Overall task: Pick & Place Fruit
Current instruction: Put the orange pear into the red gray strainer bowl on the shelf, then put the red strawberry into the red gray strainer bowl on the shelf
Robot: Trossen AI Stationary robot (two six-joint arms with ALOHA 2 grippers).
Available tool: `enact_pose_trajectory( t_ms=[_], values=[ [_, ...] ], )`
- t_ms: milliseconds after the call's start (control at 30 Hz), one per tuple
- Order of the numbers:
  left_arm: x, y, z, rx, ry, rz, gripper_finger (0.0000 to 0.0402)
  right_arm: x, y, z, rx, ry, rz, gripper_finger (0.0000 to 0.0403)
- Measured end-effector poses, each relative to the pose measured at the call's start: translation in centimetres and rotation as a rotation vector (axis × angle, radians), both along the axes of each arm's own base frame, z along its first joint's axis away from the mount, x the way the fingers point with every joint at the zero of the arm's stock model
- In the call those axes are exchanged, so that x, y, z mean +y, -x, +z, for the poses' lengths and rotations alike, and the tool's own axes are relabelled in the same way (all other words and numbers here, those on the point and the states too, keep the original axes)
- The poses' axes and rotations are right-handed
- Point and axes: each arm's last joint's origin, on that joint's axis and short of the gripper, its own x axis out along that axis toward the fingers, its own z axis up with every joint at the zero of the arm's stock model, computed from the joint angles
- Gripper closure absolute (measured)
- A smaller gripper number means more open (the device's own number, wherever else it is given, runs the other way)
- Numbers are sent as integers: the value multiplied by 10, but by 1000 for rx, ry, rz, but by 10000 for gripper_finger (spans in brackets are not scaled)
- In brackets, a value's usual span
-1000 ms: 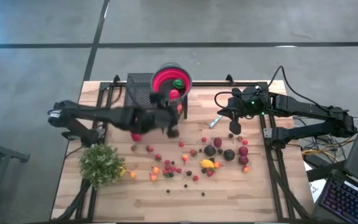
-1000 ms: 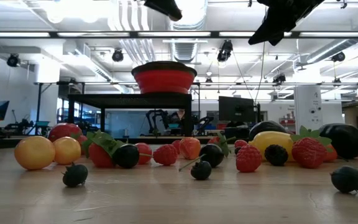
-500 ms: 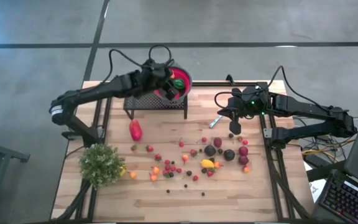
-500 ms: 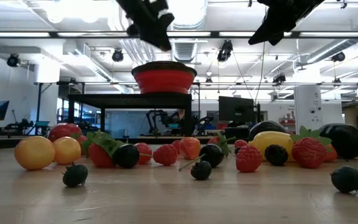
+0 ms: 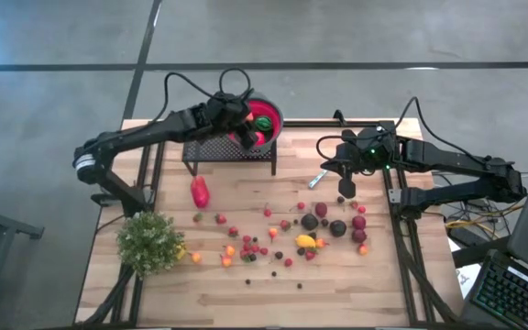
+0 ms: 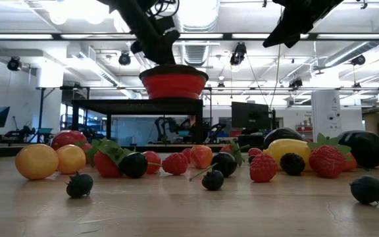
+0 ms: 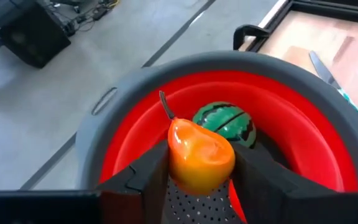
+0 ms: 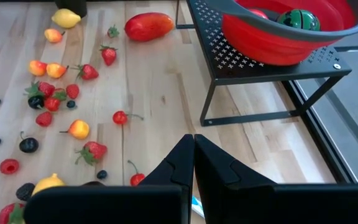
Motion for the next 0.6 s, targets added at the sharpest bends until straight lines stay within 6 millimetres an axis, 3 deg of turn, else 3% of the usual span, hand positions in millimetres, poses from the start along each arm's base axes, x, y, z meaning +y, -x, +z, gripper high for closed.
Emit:
enact_pose_trajectory(
  t_ms=[300, 433, 600],
  values=[
    [-1, 1, 9, -9, -3, 0, 153, 3, 10, 8, -47, -57, -25, 394],
    [-1, 1, 12, -2, -7, -13, 117, 7, 26, 19, -108, -63, -16, 394],
    [-6, 4, 22, -38, 13, -71, 110, 15, 57, 29, -163, -95, -35, 394]
  ],
)
